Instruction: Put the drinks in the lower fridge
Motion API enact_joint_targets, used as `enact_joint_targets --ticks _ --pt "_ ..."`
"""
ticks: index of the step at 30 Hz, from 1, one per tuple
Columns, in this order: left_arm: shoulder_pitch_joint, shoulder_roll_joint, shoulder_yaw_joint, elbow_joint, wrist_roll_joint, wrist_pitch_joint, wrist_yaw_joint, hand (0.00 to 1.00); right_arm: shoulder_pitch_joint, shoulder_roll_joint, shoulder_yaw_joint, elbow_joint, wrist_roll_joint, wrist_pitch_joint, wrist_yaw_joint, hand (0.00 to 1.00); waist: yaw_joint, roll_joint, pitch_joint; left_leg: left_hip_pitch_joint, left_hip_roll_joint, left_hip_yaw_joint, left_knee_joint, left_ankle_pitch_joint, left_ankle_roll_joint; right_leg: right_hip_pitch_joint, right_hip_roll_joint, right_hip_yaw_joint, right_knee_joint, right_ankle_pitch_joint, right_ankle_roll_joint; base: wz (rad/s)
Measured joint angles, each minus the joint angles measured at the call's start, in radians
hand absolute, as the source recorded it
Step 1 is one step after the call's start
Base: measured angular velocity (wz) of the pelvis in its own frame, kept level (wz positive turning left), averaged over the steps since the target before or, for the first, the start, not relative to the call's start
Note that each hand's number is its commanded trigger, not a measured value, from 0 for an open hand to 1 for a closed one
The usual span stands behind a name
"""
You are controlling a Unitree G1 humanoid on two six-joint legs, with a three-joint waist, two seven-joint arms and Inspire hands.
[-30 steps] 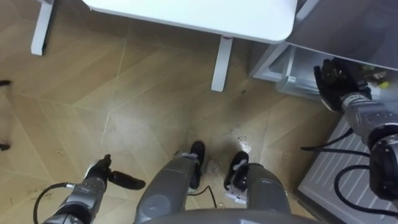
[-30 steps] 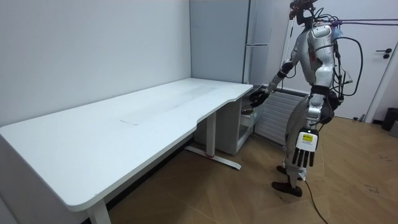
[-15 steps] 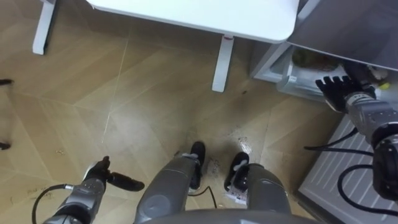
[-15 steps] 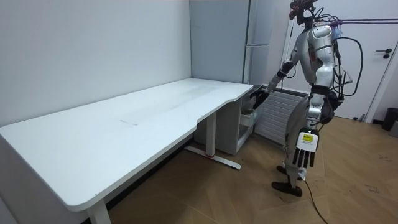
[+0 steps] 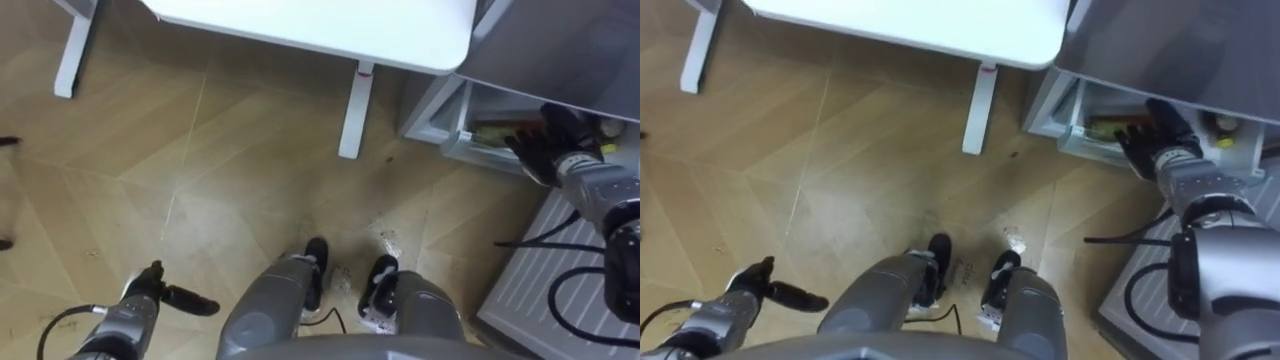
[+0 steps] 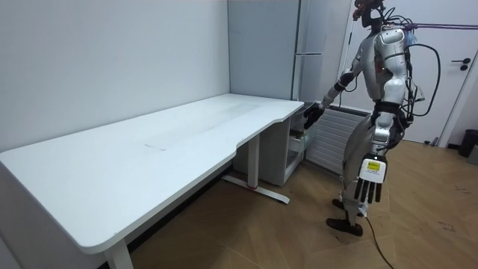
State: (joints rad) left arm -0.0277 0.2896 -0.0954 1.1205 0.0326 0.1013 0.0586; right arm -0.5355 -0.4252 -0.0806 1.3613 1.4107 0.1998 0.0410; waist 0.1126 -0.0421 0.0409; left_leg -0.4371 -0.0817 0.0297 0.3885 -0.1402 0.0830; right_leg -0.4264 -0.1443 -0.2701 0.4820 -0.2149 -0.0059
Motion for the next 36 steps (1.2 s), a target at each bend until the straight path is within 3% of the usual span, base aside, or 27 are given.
enact_joint_targets --ticks 5,6,14,21,27,31,36 --pt "0.042 0.001 0.043 -0.003 -0.001 0.001 -0.003 0.00 0.109 -0.003 -0.023 -0.008 0.001 -0.008 0.073 0.00 -0.028 -0.008 -0.0419 0.096 0.023 -0.001 -0.052 -0.001 -0.001 0.117 0.042 0.008 -0.110 0.032 0.003 -0.11" --pt "0.052 0.001 0.047 -0.004 -0.001 0.003 -0.003 0.00 0.127 -0.004 -0.025 -0.022 0.001 -0.014 0.080 0.00 -0.040 -0.011 -0.0436 0.125 0.027 0.003 -0.063 -0.002 -0.003 0.145 0.049 0.012 -0.127 0.037 0.003 -0.14" --pt "0.102 -0.001 0.097 -0.005 -0.001 -0.002 -0.006 0.00 0.322 0.004 -0.063 -0.128 -0.008 -0.063 0.136 0.00 -0.068 -0.019 -0.0464 0.267 0.053 0.040 -0.130 -0.014 -0.016 0.293 0.087 0.027 -0.237 0.061 -0.001 -0.15" --pt "0.206 -0.012 0.139 -0.044 0.011 -0.006 0.003 0.00 0.461 0.043 -0.063 -0.161 -0.021 -0.095 0.161 0.00 -0.083 -0.019 -0.0414 0.350 0.064 0.070 -0.186 -0.020 -0.027 0.359 0.103 0.050 -0.285 0.069 -0.005 -0.15" --pt "0.204 -0.046 0.139 -0.070 0.017 -0.017 0.023 0.00 0.553 0.123 -0.059 -0.167 -0.047 -0.107 0.171 0.00 -0.086 -0.012 -0.0367 0.395 0.069 0.071 -0.201 -0.035 -0.035 0.409 0.116 0.066 -0.315 0.066 -0.004 -0.03" --pt "0.202 -0.053 0.139 -0.089 0.020 -0.023 0.022 0.00 0.586 0.150 -0.058 -0.167 -0.084 -0.112 0.170 0.00 -0.083 -0.004 -0.0337 0.411 0.071 0.078 -0.204 -0.045 -0.038 0.415 0.121 0.078 -0.315 0.063 -0.004 -0.13" --pt "0.197 -0.067 0.139 -0.082 0.019 -0.023 0.026 0.00 0.600 0.174 -0.029 -0.118 -0.284 -0.117 0.154 0.00 -0.089 -0.003 -0.0307 0.456 0.072 0.087 -0.226 -0.049 -0.037 0.451 0.125 0.100 -0.316 0.061 -0.001 -0.09"
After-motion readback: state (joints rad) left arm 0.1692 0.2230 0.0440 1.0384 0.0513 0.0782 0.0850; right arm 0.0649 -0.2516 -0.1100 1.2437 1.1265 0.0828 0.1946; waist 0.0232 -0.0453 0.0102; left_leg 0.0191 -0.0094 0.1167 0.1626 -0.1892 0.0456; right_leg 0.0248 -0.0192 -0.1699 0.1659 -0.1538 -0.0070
